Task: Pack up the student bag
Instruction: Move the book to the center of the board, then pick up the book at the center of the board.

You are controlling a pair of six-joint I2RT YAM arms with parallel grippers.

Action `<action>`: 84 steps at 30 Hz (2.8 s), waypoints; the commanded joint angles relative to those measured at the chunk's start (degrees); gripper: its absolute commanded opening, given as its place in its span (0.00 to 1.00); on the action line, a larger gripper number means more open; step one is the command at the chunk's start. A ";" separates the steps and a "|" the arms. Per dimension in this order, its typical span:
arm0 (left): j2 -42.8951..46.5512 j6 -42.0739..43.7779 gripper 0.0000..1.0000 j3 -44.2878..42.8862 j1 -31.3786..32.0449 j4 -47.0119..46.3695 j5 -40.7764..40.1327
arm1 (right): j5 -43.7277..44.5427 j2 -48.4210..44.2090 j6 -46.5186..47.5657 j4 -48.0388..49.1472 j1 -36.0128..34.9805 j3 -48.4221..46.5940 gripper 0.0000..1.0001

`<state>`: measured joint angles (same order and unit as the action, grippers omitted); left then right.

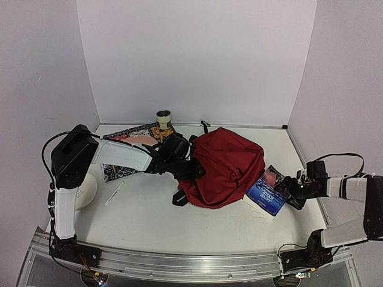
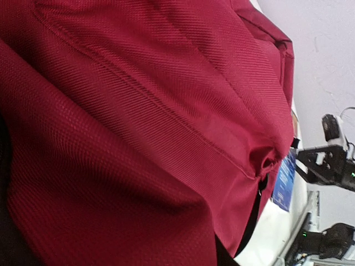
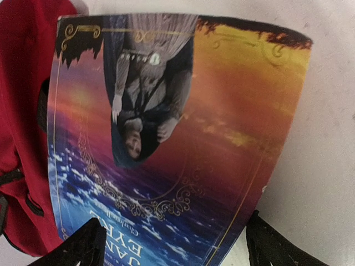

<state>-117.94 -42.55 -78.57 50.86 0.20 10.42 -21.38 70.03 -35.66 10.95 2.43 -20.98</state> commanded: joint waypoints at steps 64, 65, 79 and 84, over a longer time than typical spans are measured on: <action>23.59 -21.73 0.92 32.88 15.98 -12.37 -8.06 | 2.79 8.73 -11.88 5.61 -32.65 -7.39 0.89; 23.30 -21.57 0.90 32.87 16.00 -13.11 -8.05 | 2.65 9.25 -11.78 6.01 -33.43 -7.82 0.89; 18.93 -26.42 0.80 35.99 14.75 -19.42 -6.23 | 2.71 16.74 -12.74 12.27 -41.24 -11.02 0.86; 17.85 -27.36 0.73 35.27 14.77 -22.68 -1.98 | 2.91 17.33 -12.52 12.64 -41.78 -11.44 0.86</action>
<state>-99.14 -68.00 -42.98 65.76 -16.70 4.48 -17.30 86.09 -47.65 22.96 -38.28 -30.93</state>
